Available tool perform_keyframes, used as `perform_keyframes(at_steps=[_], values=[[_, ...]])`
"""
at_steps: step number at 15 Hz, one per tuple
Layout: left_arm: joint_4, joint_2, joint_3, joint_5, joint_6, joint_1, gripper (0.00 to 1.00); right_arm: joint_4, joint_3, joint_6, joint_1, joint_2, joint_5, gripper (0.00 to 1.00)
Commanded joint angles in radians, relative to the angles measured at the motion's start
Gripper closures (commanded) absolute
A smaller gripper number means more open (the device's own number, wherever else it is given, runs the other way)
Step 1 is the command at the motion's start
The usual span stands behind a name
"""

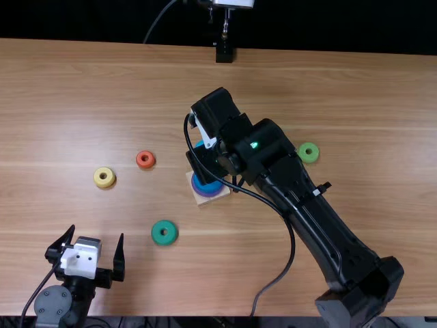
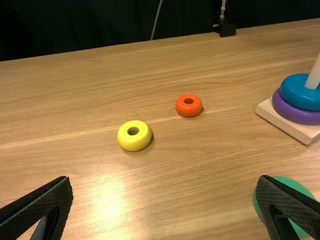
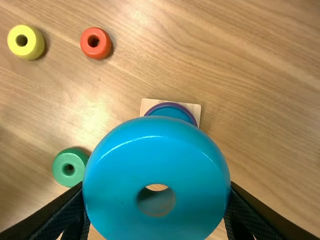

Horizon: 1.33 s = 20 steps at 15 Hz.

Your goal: Build the Hanoi tower: stack the rings onto the peg from bottom to top in this color order: purple, dark blue, light blue, dark green, light green, yellow, orange.

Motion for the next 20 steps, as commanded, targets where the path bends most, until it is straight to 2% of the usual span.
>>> perform_keyframes(at_steps=[1,20], values=[[-0.079,-0.012,-0.105,0.016,0.013,0.011,0.0,0.005,-0.001,-0.002,-0.005,0.021,0.007,1.0],[-0.079,-0.012,-0.105,0.016,0.013,0.011,0.0,0.01,0.056,-0.004,-0.045,0.038,0.005,1.0]])
